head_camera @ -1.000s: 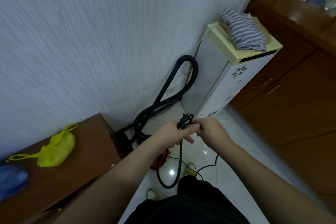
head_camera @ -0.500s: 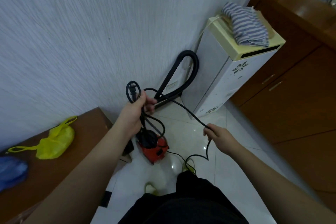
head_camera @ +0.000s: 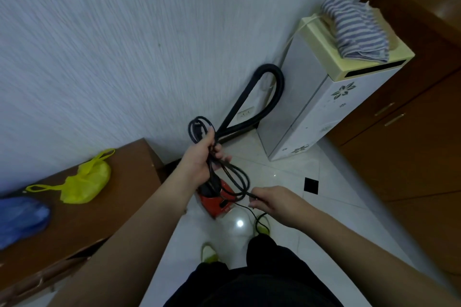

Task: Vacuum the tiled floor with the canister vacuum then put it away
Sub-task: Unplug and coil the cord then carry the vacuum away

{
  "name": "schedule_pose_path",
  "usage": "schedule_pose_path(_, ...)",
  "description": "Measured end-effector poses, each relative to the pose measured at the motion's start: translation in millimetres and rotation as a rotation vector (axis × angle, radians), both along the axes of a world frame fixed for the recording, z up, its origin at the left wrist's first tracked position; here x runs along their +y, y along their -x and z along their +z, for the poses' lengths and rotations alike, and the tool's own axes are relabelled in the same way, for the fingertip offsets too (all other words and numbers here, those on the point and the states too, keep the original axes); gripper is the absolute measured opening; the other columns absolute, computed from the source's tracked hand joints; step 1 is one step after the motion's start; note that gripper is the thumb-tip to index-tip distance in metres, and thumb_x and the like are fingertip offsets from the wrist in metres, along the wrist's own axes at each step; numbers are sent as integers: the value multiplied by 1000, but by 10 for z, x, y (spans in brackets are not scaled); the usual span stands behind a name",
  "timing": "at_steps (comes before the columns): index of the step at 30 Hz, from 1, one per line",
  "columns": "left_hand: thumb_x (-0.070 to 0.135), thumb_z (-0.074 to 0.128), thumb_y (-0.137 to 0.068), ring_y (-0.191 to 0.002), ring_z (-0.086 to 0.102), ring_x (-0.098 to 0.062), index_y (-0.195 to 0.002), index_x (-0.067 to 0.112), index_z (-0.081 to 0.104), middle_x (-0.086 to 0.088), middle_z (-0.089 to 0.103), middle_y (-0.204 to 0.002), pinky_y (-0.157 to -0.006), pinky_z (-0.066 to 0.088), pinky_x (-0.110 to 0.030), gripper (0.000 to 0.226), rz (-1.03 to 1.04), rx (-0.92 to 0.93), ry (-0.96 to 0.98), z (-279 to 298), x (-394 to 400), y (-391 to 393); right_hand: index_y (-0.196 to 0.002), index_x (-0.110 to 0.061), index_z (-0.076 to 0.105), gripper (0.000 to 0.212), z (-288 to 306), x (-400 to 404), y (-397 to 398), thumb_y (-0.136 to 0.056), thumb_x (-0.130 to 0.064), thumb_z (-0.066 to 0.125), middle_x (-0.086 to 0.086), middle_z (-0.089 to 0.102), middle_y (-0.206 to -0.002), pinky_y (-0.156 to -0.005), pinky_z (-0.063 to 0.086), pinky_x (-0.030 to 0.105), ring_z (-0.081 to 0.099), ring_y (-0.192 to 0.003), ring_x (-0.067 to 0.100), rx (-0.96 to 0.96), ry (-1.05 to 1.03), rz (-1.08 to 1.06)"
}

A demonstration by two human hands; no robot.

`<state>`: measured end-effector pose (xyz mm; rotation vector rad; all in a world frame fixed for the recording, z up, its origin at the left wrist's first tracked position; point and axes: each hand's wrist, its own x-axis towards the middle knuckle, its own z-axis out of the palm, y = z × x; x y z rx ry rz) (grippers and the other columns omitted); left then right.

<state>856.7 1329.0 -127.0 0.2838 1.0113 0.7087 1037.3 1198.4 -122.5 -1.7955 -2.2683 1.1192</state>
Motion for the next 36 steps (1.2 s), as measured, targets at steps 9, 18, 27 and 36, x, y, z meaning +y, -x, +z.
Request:
schedule_pose_path(9, 16, 50, -91, -27, 27, -1, -77, 14, 54, 7, 33, -43, -26, 19, -14, 14, -211, -118, -204, 535, 367, 230, -86, -22, 57, 19, -738, 146, -810, -100, -31, 49, -12, 55, -80, -73, 39, 24, 57, -85, 14, -124, 329, -132)
schedule_pose_path(18, 35, 60, -91, -76, 65, -17, -98, 15, 70, -7, 70, -92, -67, 55, -29, 23, -1014, 1063, -387, -130, -14, -513, -84, -28, 65, 16, -734, 694, -976, -96, -26, 54, 1, 65, -76, -61, 41, 19, 58, -68, 9, 113, 209, -142)
schedule_pose_path(27, 41, 66, -87, -60, 50, -13, -106, 7, 63, 4, 73, -75, -48, 37, -24, 40, -556, 599, -173, -208, -436, -946, -103, -17, 65, 21, -516, 1290, -729, -94, -11, 47, 3, 65, -89, -53, 34, 21, 59, -79, 18, 13, 235, 40)
schedule_pose_path(36, 39, 57, -94, -46, 28, -8, -94, 11, 63, -5, 70, -77, -46, 27, -20, 28, -323, 300, 40, -13, -299, -988, -83, -28, 52, 22, -562, 1507, -587, -100, -20, 41, -8, 58, -83, -58, 47, 12, 58, -64, -3, 267, 187, 25)
